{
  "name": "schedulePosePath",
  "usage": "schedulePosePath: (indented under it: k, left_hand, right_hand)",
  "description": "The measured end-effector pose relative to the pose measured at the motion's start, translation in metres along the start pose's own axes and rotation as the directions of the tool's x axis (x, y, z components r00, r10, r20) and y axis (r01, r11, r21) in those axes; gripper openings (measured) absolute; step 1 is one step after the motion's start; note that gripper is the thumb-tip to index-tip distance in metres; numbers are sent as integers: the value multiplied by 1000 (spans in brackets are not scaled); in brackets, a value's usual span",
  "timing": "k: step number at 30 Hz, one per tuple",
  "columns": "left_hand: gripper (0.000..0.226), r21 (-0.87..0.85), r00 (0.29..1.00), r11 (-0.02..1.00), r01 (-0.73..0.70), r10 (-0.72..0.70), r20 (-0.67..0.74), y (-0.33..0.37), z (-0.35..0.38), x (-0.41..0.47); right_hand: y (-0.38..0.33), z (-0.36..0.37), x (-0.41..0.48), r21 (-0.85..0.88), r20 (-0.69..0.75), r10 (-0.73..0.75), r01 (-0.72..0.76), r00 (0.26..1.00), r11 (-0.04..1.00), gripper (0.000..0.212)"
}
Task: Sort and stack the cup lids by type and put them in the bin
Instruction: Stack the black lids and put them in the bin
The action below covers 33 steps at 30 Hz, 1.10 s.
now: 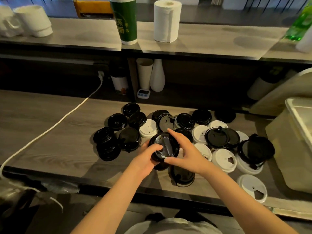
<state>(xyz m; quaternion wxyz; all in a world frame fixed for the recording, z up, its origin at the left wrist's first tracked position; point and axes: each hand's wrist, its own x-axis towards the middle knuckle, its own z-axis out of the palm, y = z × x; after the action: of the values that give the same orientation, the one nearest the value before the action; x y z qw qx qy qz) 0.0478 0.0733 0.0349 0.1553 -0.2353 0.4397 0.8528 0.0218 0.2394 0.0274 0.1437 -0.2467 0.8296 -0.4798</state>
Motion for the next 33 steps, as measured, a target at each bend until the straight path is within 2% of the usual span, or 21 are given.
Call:
schedulePosePath:
  k: [3, 6, 8, 11, 13, 15, 19, 21, 26, 28, 29, 31, 33]
  left_hand:
    - [28, 23, 1000, 1000, 8, -9, 26, -4, 25, 8]
    - [25, 84, 996, 996, 17, -24, 88, -10, 56, 17]
    - [23, 154, 993, 988, 9, -26, 112, -17, 80, 23]
    - [51, 250, 987, 968, 7, -48, 156, -26, 123, 29]
    - [31, 381, 976, 924, -48, -38, 216, -33, 153, 32]
    - [13, 545, 961, 828, -132, -27, 274, -38, 185, 35]
    - [9, 730, 915, 592, -342, 33, 402, -48, 248, 41]
    - [11, 765, 886, 490, -418, 34, 463, -54, 278, 44]
    - [10, 773, 831, 371, -515, -6, 557, -76, 341, 58]
    - [17, 783, 822, 338, -522, -44, 567, -88, 357, 69]
    - [29, 797, 824, 298, -525, -54, 564, -95, 363, 76]
    - [50, 827, 830, 123, -549, -39, 557, -105, 370, 88]
    - [56, 827, 828, -54, -560, 5, 561, -112, 371, 96]
  right_hand:
    - [10, -22, -12, 196, -122, 166, -141, 978, 970, 56]
    - [22, -51, -24, 254, -210, 223, -167, 952, 953, 31]
    - [28, -72, -34, 334, -234, 276, -189, 932, 923, 25]
    - [31, -109, -53, 426, -299, 298, -153, 907, 892, 23]
    - [30, -136, -68, 461, -345, 315, -133, 884, 878, 23]
    - [32, -164, -84, 471, -406, 340, -125, 848, 873, 23]
    - [40, -215, -114, 496, -562, 380, -69, 735, 865, 27]
    - [46, -238, -128, 539, -604, 416, -35, 680, 841, 23]
    - [63, -289, -162, 618, -614, 491, -10, 619, 786, 37]
    - [74, -306, -173, 659, -614, 529, 11, 586, 752, 36]
    - [81, -314, -177, 669, -615, 544, 11, 571, 744, 36]
    - [96, -329, -184, 685, -619, 595, -19, 513, 728, 35]
    - [113, -340, -188, 702, -601, 676, -125, 426, 702, 33]
